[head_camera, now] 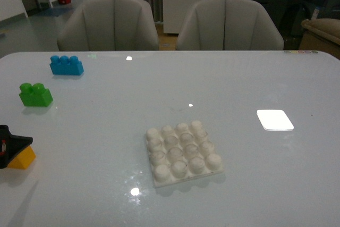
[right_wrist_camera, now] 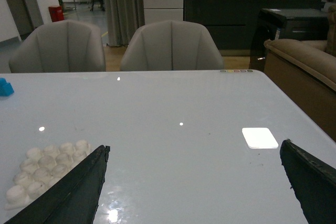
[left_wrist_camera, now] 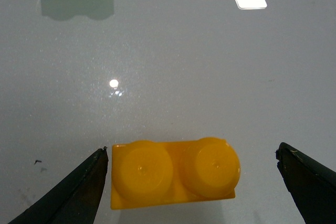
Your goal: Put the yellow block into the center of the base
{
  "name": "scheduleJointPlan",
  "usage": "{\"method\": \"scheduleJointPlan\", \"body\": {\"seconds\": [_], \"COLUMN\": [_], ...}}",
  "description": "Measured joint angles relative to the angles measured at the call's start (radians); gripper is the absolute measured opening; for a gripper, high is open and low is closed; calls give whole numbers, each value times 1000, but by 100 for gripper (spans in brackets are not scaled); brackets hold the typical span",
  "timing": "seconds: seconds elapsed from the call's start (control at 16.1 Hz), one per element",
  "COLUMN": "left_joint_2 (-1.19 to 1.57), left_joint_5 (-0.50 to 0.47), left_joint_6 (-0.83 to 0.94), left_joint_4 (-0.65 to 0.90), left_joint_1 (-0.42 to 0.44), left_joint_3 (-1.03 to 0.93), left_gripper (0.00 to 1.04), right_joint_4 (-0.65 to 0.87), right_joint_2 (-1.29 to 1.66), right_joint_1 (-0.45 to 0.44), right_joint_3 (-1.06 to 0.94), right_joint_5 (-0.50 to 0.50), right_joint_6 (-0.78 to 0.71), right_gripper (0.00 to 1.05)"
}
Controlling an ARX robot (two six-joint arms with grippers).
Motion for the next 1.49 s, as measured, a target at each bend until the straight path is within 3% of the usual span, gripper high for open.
{"method": "scheduleJointPlan", "body": {"seconds": [0.19, 0.25, 0.62, 0.87, 0.99, 1.18, 1.49], "left_joint_2": [47, 52, -43, -197, -286, -323, -155], "left_joint_5": [-64, -83, -114, -214, -332, -553, -832], "left_joint_6": [-3, -13, -66, -145, -238, -406, -597], "left_joint_4": [85, 106, 113, 67, 20, -93, -201], "left_joint_1": [-20, -32, -64, -173, -306, -610, -907], "left_joint_3": [-7, -11, -74, -98, -100, -20, 188], "left_gripper": [94, 67, 62, 62, 62, 62, 62], "right_joint_4": [0, 0, 0, 0, 0, 0, 0], "right_joint_2": [0, 0, 0, 0, 0, 0, 0], "right_joint_1": [0, 0, 0, 0, 0, 0, 0], "right_joint_3": [0, 0, 0, 0, 0, 0, 0], "right_joint_5": [0, 0, 0, 0, 0, 0, 0], "right_joint_6": [0, 0, 0, 0, 0, 0, 0], "right_gripper": [98, 98, 98, 98, 98, 98, 98]}}
